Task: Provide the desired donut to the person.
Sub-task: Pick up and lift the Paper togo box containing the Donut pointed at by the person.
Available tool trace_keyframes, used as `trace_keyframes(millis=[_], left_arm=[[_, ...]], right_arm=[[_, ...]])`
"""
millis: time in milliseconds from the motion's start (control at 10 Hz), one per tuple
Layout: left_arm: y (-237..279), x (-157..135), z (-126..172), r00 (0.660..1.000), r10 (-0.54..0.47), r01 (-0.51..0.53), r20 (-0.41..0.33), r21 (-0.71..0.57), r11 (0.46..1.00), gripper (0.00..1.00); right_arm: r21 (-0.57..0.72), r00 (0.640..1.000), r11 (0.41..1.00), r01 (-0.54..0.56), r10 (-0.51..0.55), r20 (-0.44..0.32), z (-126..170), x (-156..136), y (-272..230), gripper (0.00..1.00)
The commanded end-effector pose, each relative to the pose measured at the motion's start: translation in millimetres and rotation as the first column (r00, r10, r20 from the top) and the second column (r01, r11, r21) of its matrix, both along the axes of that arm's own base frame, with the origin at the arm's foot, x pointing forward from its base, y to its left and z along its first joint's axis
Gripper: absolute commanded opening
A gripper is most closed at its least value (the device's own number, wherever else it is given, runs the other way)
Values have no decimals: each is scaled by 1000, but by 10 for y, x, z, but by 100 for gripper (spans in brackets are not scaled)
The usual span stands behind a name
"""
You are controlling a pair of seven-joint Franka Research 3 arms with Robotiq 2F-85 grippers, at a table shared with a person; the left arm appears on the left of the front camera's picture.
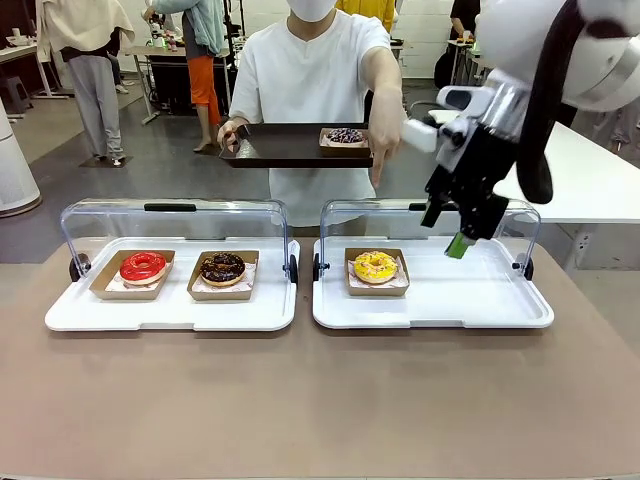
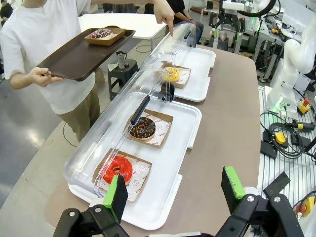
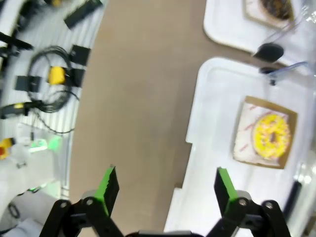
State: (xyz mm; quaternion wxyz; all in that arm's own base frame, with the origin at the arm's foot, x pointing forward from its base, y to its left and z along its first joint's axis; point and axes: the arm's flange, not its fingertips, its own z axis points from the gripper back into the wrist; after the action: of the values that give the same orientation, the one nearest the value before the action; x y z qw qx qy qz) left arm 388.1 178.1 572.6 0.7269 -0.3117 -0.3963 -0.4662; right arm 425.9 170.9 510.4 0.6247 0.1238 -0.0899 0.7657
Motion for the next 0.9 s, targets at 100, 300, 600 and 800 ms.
trace_keyframes(millis=[100,300,600,800], left_arm=[[-1,-13,15,1000,-4,4,2,-2,1000,100],[-1,-13,15,1000,-4,4,2,-2,1000,100],[-1,-13,15,1000,-4,4,2,-2,1000,100],[-1,-13,15,1000,-4,4,2,-2,1000,100]], right_arm=[[-45,996,999,21,-17,86,-109,-32,88,100],[-22,999,1000,-4,5,32,-50,-14,86,100],[-22,999,1000,-4,5,32,-50,-14,86,100],[-22,999,1000,-4,5,32,-50,-14,86,100]])
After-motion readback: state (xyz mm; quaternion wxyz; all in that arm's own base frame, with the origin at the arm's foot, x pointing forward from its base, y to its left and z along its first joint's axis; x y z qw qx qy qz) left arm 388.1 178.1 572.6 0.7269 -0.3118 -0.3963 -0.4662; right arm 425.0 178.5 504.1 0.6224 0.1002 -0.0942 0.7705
